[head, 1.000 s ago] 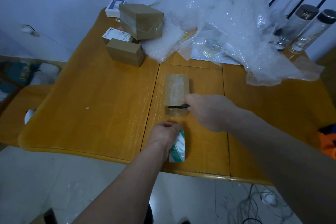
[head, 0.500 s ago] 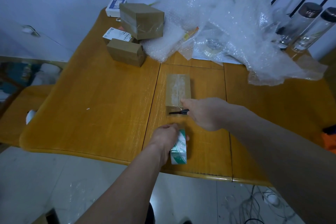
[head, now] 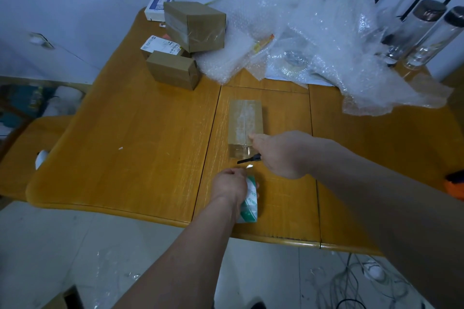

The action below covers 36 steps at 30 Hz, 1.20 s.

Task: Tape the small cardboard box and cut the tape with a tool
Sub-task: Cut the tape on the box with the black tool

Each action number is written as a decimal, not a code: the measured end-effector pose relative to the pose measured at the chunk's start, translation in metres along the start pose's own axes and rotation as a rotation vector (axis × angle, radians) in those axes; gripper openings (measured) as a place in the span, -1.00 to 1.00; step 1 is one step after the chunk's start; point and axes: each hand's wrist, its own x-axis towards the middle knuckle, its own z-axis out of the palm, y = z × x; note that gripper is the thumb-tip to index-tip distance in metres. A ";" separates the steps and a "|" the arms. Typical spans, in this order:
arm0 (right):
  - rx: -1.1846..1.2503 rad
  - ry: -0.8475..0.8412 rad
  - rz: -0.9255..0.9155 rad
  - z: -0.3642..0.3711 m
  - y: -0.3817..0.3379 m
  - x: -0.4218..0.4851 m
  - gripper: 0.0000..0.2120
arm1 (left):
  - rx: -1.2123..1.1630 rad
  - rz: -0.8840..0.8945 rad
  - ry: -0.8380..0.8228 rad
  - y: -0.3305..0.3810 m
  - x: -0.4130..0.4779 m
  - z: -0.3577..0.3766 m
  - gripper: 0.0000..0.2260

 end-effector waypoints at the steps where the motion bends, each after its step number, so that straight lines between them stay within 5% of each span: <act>1: -0.041 -0.005 0.000 -0.002 -0.003 -0.002 -0.34 | -0.003 0.000 -0.003 0.000 0.001 0.000 -0.94; 13: -0.269 0.014 0.081 -0.018 -0.037 -0.029 -0.40 | -0.018 -0.008 -0.017 0.001 0.000 -0.001 -0.90; 25: -0.531 0.032 0.027 -0.012 -0.022 -0.029 -0.68 | -0.018 0.003 -0.021 0.000 -0.004 -0.002 -0.87; 30: -0.310 0.099 0.039 -0.007 0.006 -0.038 -0.73 | -0.021 0.018 -0.025 0.002 -0.008 -0.003 -0.91; 36: 0.387 0.301 0.076 0.003 0.034 -0.046 -0.88 | -0.008 0.039 -0.037 -0.005 -0.011 -0.007 -0.89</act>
